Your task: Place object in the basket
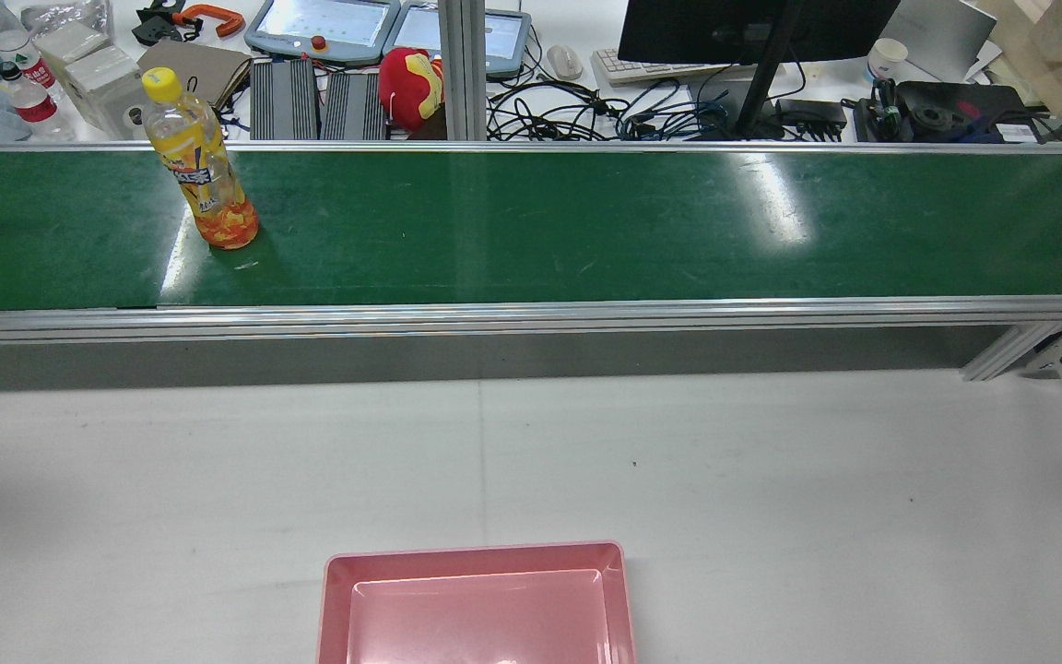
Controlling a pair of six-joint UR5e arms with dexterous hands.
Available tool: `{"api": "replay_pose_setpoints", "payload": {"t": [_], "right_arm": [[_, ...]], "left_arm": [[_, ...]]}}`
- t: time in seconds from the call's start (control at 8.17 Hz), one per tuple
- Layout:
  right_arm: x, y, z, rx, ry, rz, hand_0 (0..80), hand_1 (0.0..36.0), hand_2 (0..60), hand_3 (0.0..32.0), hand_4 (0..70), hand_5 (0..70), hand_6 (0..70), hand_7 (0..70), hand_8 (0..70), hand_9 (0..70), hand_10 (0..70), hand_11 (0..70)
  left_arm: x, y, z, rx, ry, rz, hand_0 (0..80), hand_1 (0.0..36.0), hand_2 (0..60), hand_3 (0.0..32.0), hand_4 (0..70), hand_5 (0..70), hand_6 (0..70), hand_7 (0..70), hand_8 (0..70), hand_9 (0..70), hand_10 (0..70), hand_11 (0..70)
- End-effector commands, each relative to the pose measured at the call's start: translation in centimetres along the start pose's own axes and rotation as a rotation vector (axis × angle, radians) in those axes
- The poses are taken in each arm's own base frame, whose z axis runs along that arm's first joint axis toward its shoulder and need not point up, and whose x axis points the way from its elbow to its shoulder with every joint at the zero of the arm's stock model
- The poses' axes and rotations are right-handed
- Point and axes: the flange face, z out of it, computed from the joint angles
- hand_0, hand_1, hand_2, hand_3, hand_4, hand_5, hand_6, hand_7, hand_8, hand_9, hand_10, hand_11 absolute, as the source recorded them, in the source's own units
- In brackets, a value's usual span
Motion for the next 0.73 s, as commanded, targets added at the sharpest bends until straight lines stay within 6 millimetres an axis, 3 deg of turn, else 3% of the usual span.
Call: {"api": "replay_pose_setpoints", "payload": {"t": [0.0, 0.24, 0.37, 0.61], "right_arm": [[0.0, 0.0, 0.0, 0.0, 0.001, 0.0, 0.0, 0.0, 0.0, 0.0, 0.0, 0.0, 0.0, 0.0, 0.0, 0.0, 0.0, 0.0], [0.0, 0.0, 0.0, 0.0, 0.0, 0.0, 0.0, 0.0, 0.0, 0.0, 0.0, 0.0, 0.0, 0.0, 0.0, 0.0, 0.0, 0.0], [0.0, 0.0, 0.0, 0.0, 0.0, 0.0, 0.0, 0.0, 0.0, 0.0, 0.0, 0.0, 0.0, 0.0, 0.0, 0.0, 0.0, 0.0], [0.0, 0.0, 0.0, -0.001, 0.0, 0.0, 0.0, 0.0, 0.0, 0.0, 0.0, 0.0, 0.0, 0.0, 0.0, 0.0, 0.0, 0.0]], "left_arm": [[-4.8, 2.1, 1.5, -0.037, -0.07, 0.003, 75.5, 26.5, 0.0, 1.8, 4.1, 12.9, 0.0, 0.0, 0.0, 0.0, 1.8, 6.1], [-4.9, 3.0, 1.5, -0.017, -0.08, 0.041, 78.1, 27.7, 0.0, 2.2, 4.3, 12.1, 0.0, 0.0, 1.1, 0.2, 0.5, 4.2], [-6.2, 4.6, 1.4, -0.024, -0.101, 0.049, 80.0, 24.9, 0.0, 3.4, 4.1, 10.7, 0.0, 0.0, 0.7, 0.0, 0.0, 2.8], [-10.0, 5.4, 1.8, -0.028, -0.127, 0.047, 80.0, 23.3, 0.0, 2.6, 4.5, 11.9, 0.0, 0.0, 2.6, 2.1, 0.0, 3.0]]}}
